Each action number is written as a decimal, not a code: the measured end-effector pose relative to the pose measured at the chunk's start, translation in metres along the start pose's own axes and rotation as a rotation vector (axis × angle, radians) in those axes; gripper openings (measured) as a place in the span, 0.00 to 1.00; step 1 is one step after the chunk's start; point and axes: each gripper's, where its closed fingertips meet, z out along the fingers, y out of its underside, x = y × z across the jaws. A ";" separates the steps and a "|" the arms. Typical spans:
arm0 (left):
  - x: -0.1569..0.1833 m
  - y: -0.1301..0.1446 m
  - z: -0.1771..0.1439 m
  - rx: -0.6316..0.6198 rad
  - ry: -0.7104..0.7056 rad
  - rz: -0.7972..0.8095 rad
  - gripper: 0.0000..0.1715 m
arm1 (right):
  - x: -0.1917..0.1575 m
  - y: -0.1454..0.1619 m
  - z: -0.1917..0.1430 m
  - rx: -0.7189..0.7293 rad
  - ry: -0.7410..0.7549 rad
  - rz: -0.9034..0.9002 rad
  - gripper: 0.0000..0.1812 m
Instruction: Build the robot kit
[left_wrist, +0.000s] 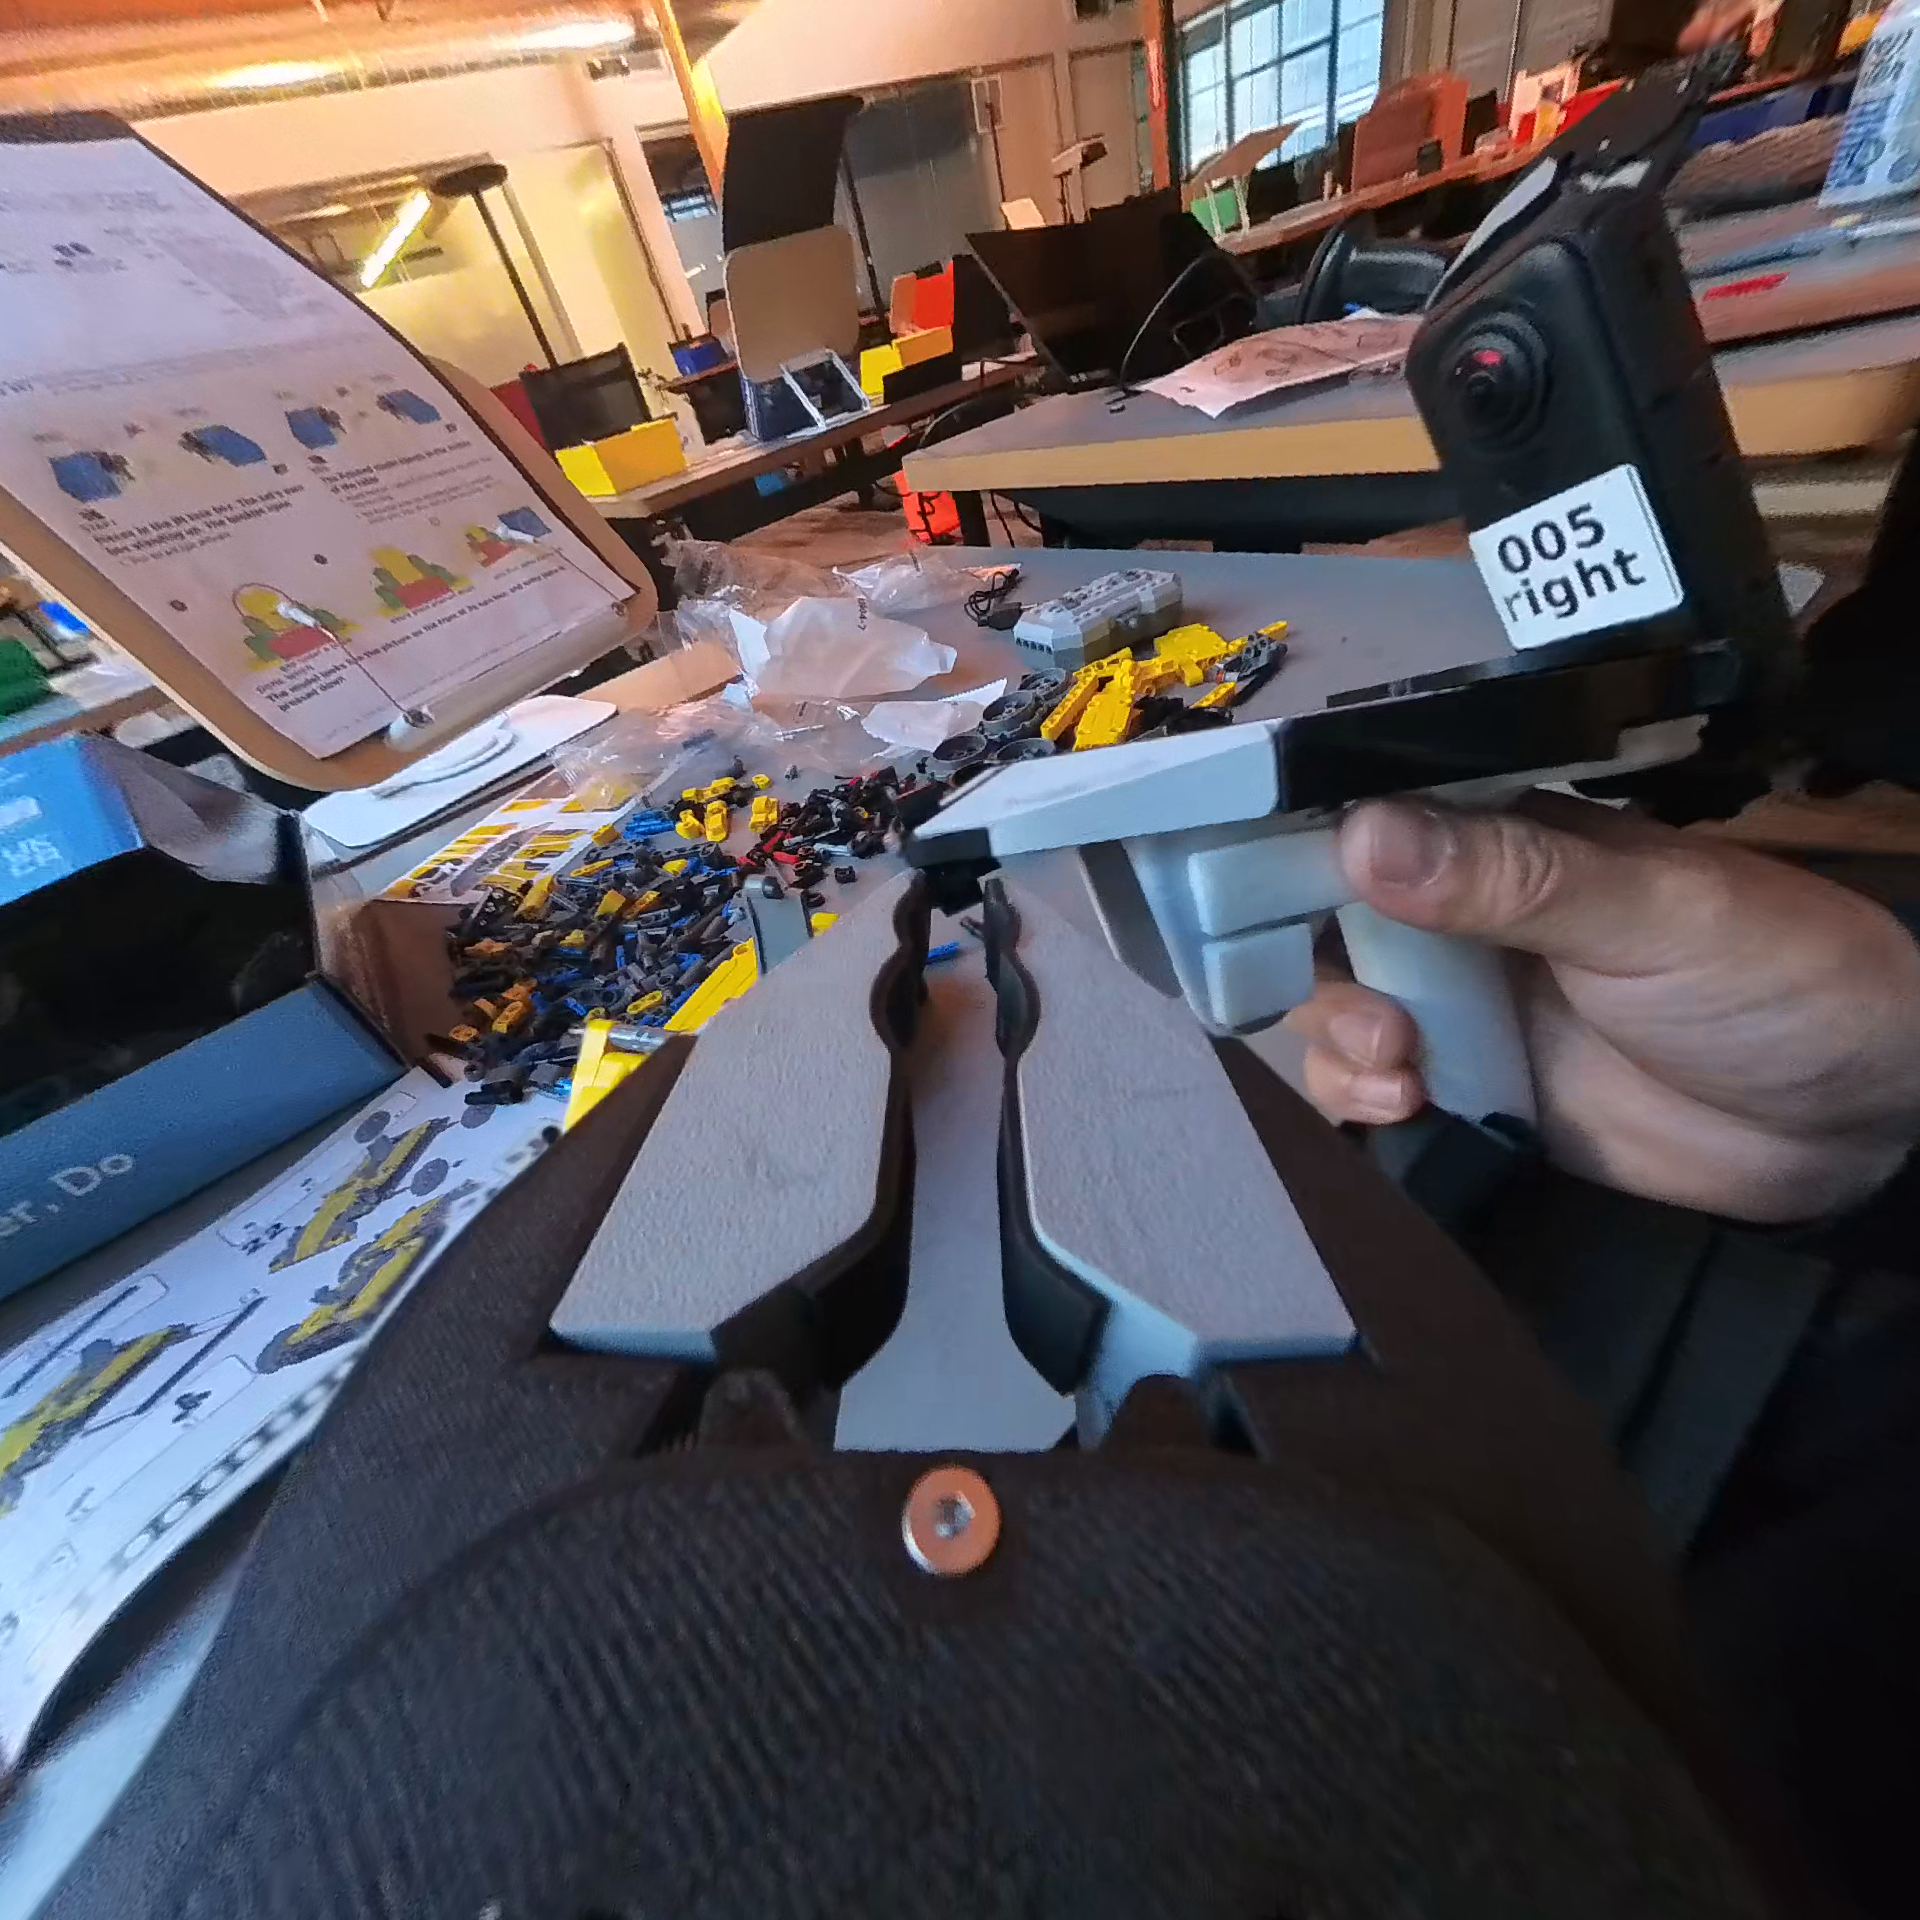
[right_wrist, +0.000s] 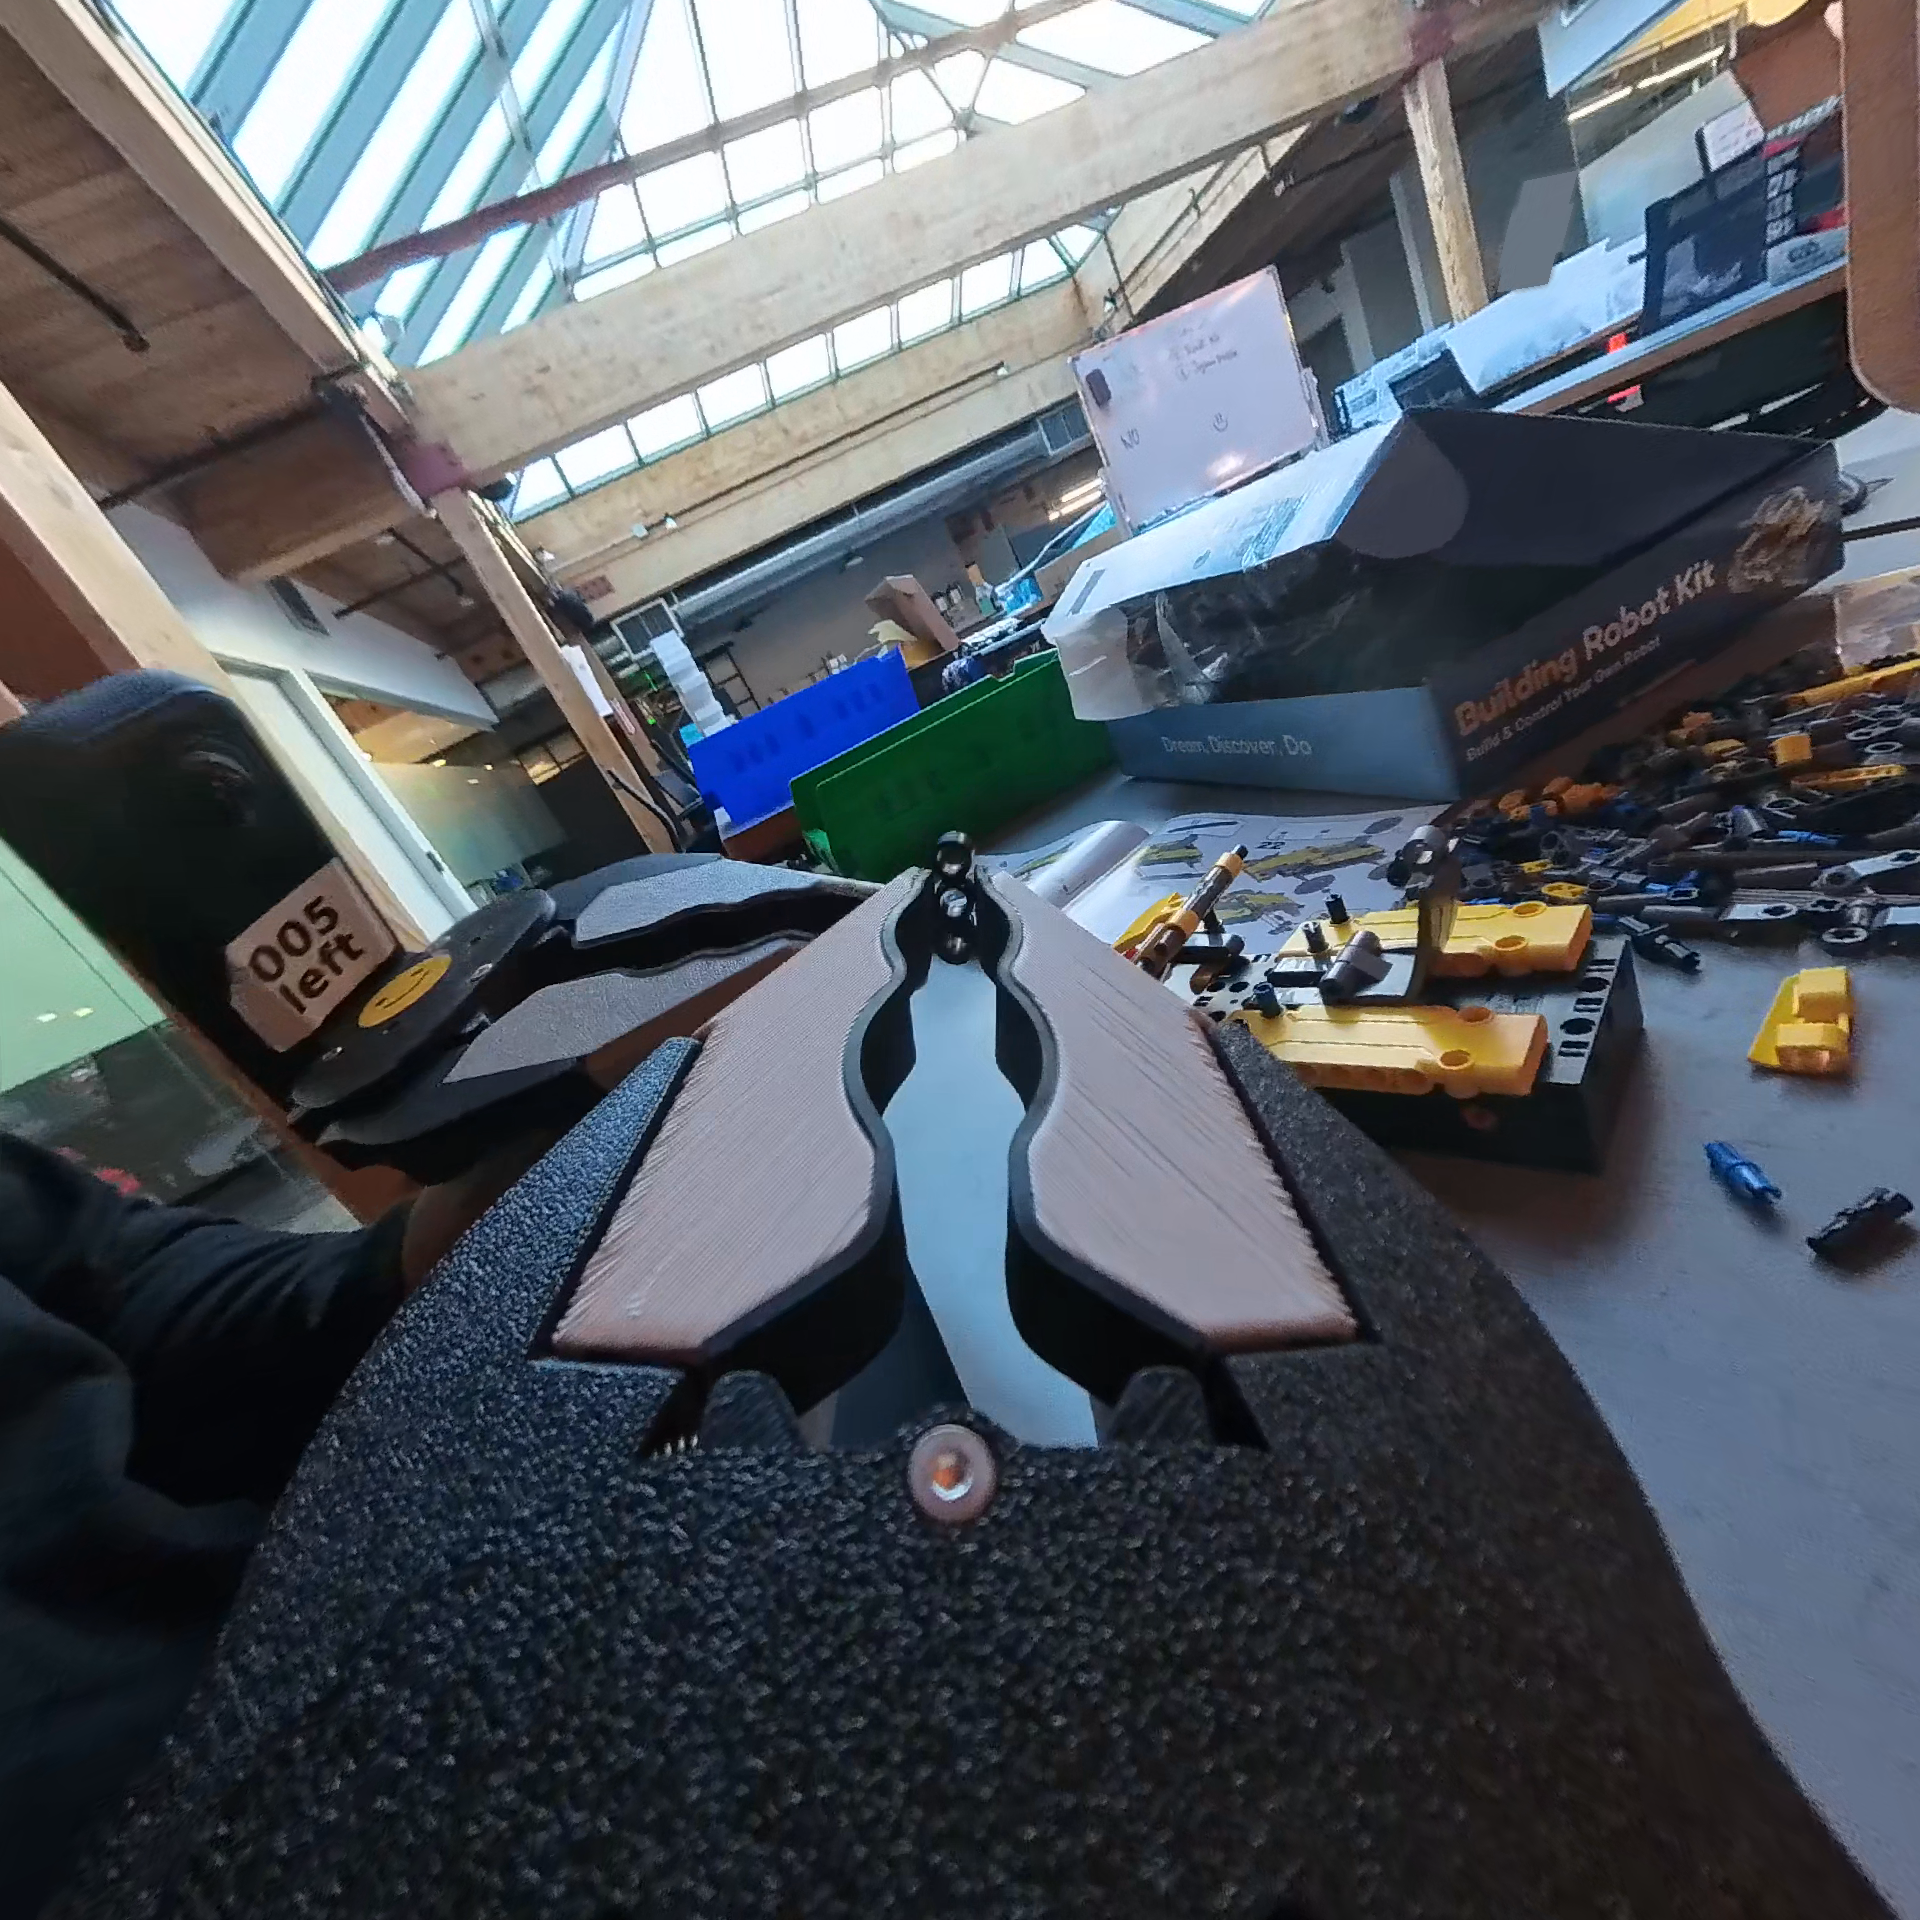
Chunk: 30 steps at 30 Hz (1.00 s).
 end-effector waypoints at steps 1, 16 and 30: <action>0.000 0.001 0.000 -0.005 -0.004 0.031 0.04 | 0.000 0.001 0.000 -0.005 -0.001 -0.003 0.04; -0.009 0.005 -0.011 -0.022 0.049 0.116 0.13 | 0.006 0.006 -0.005 -0.114 0.030 -0.120 0.04; -0.084 0.102 0.018 -0.601 0.441 -0.092 0.54 | 0.025 0.050 -0.008 -0.398 0.144 -0.215 0.04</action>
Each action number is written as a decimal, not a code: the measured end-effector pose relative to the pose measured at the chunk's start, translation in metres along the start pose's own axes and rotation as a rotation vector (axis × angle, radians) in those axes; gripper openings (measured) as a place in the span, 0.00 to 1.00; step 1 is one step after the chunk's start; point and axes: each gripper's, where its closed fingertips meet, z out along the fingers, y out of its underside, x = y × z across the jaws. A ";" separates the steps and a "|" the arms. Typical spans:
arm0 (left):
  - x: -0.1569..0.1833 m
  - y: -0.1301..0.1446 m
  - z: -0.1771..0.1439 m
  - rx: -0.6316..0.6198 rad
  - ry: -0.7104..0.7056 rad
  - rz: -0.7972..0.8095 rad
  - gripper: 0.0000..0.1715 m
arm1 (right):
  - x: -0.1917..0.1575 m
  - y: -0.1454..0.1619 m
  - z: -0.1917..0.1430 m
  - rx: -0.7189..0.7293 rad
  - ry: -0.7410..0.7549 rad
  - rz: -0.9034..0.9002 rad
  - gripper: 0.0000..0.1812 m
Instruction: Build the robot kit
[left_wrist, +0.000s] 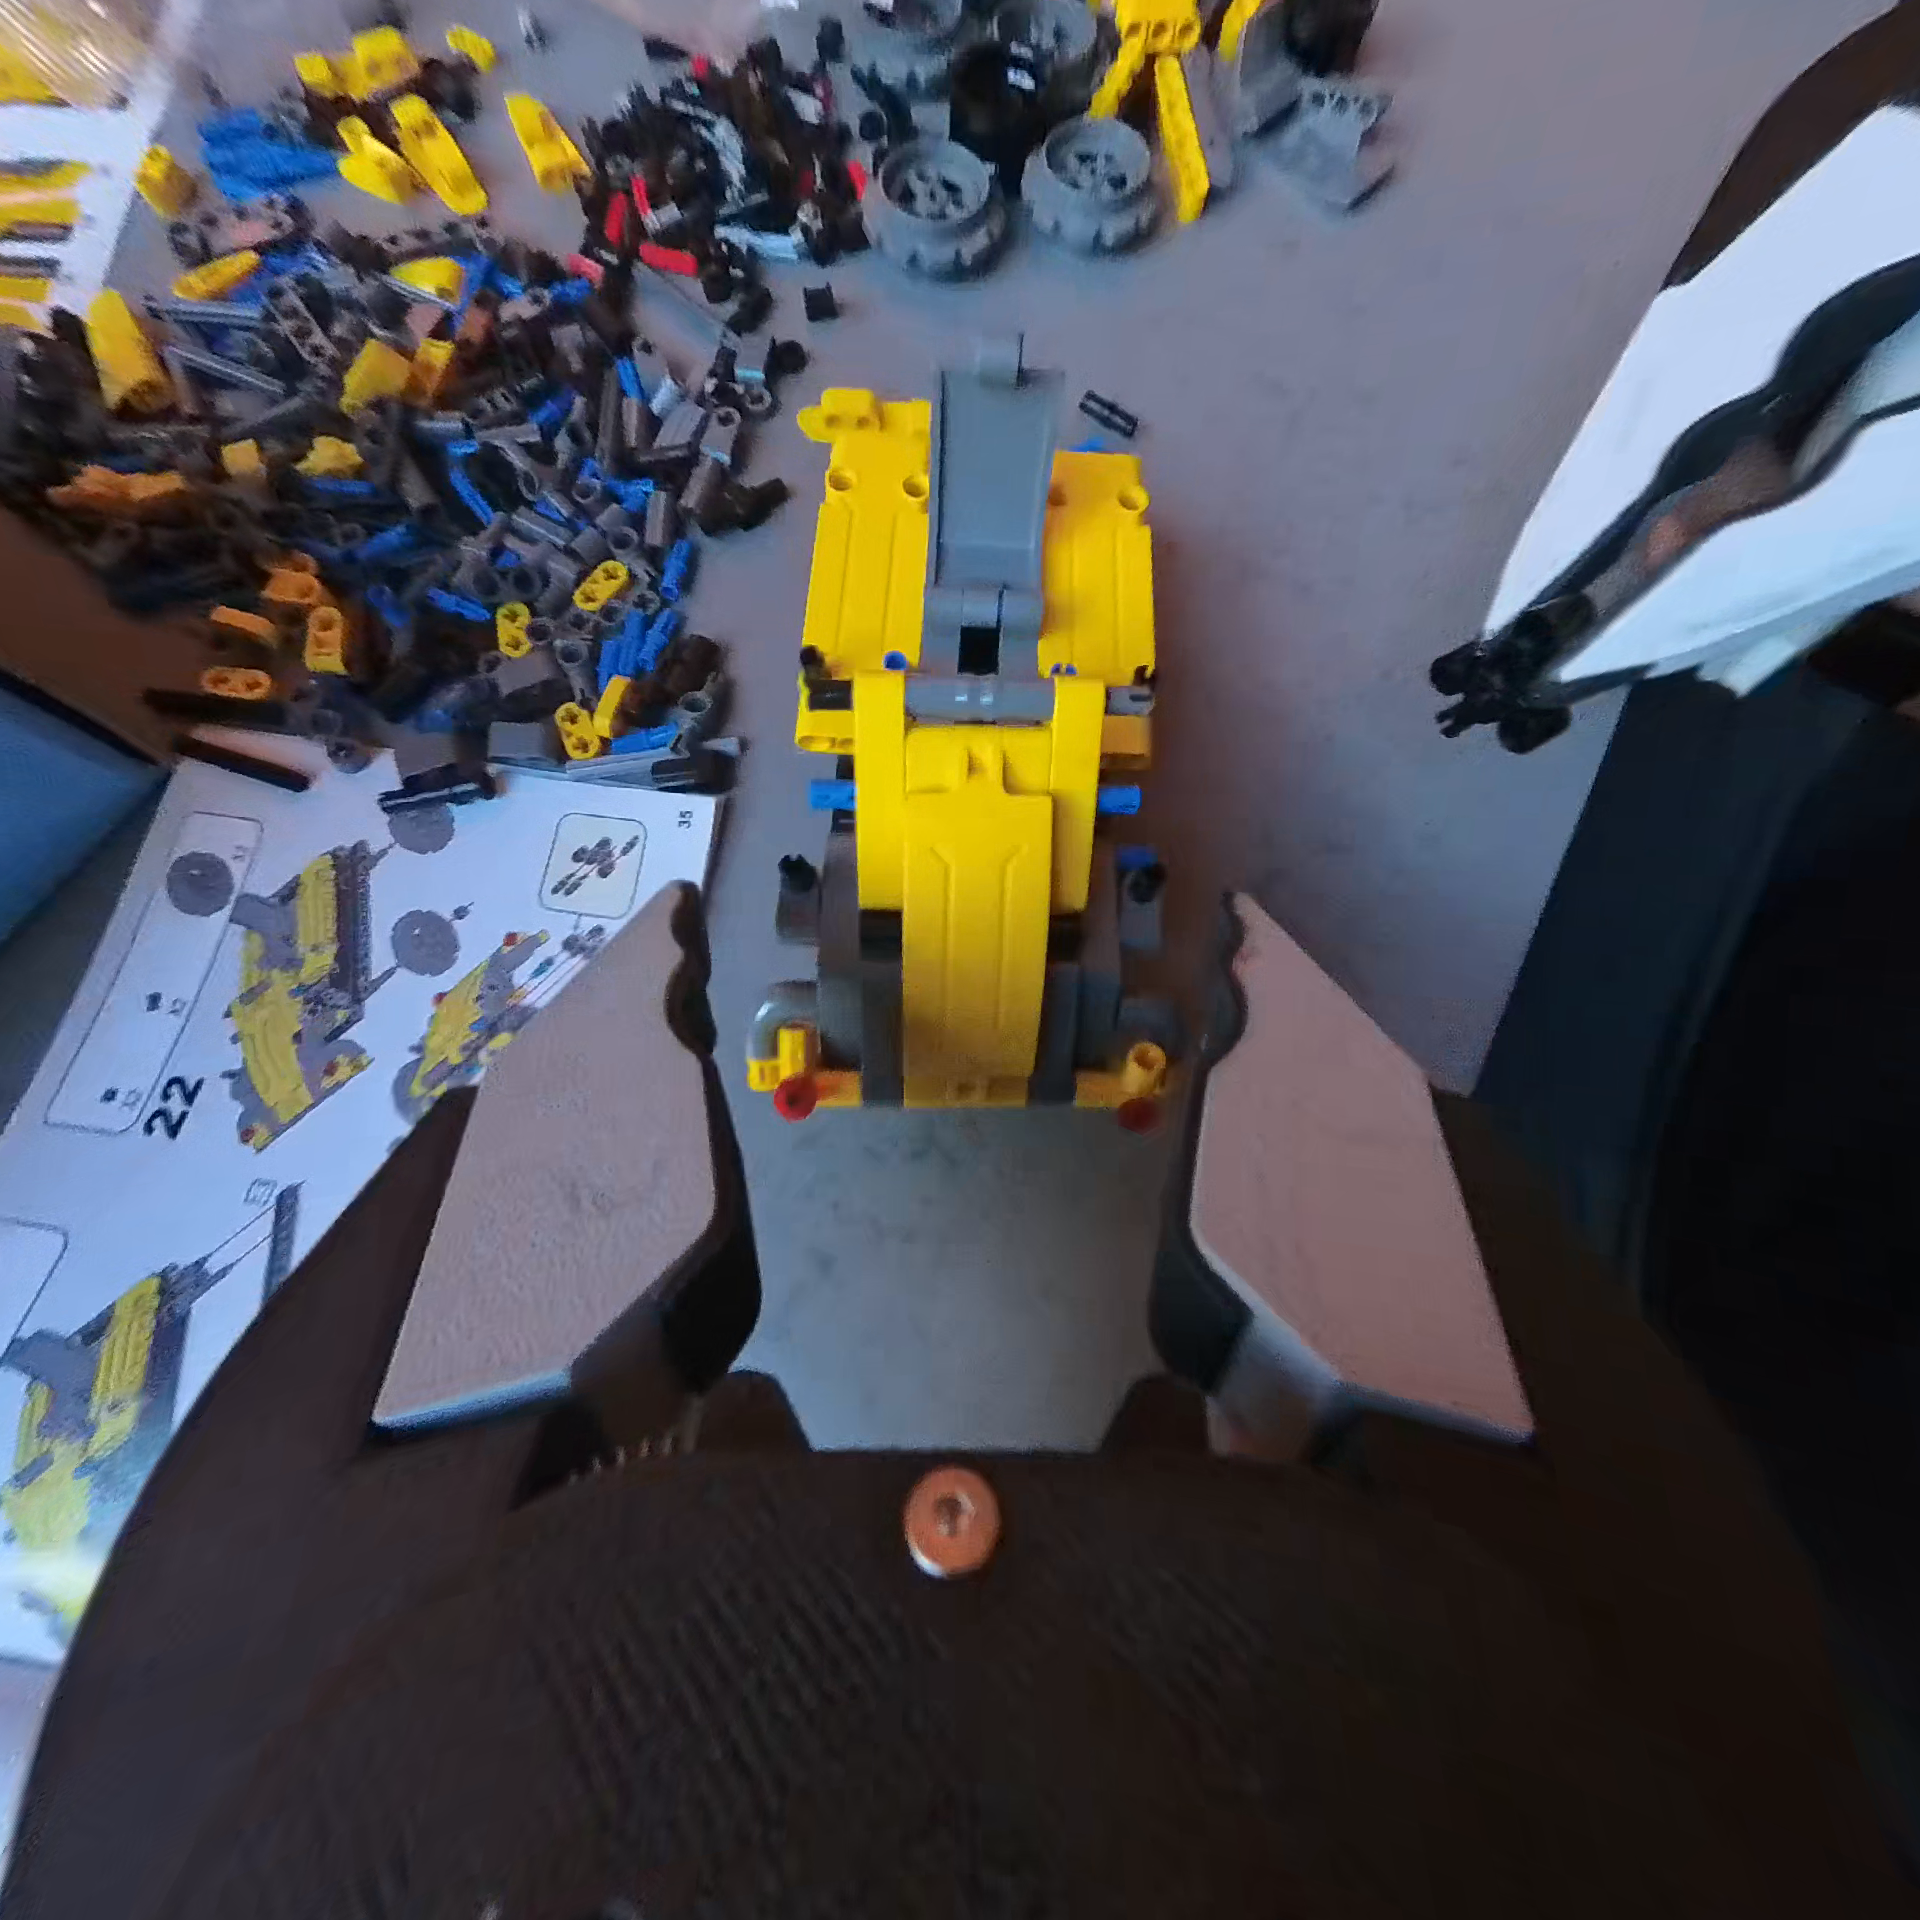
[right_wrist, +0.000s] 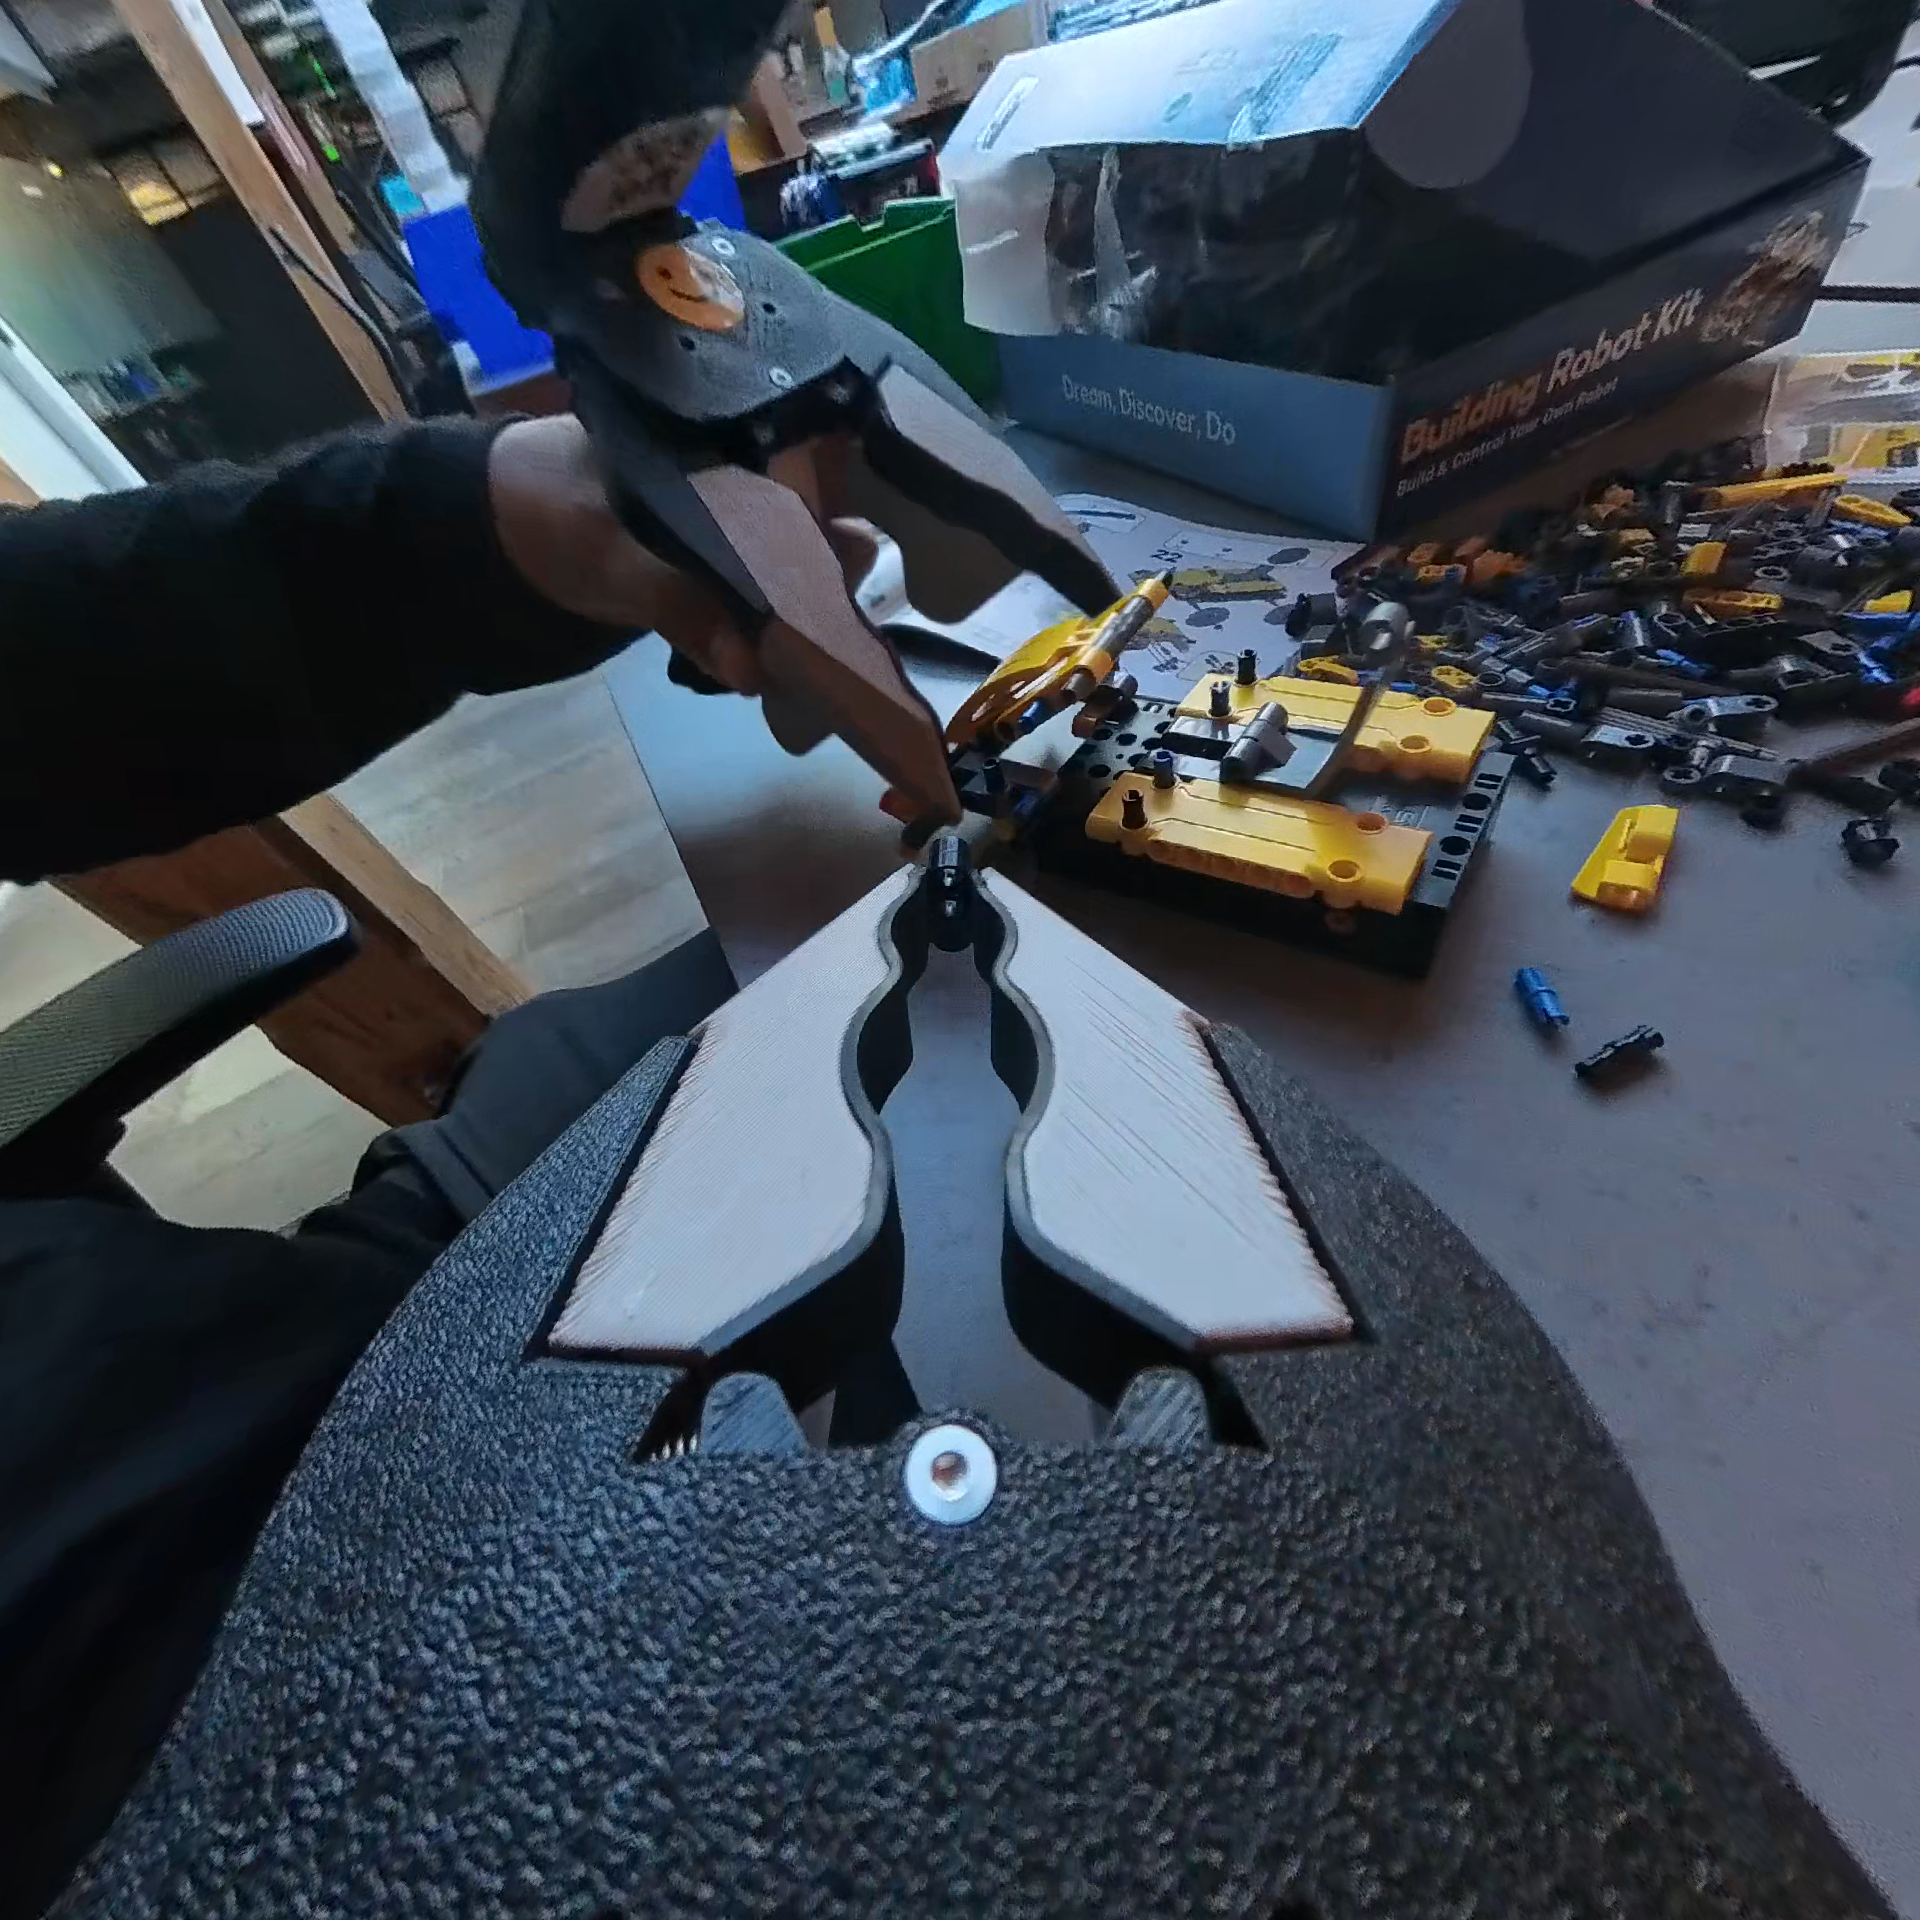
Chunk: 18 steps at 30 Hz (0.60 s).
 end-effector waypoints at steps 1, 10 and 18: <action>0.000 0.001 0.005 -0.021 -0.007 0.005 0.54 | 0.002 0.000 -0.001 0.002 0.006 -0.003 0.04; 0.009 0.013 0.022 -0.148 0.070 -0.160 0.48 | 0.002 0.005 0.000 -0.022 0.013 -0.057 0.04; 0.051 -0.015 0.020 -0.004 0.367 -0.613 0.49 | 0.010 0.003 -0.004 -0.038 0.005 0.003 0.04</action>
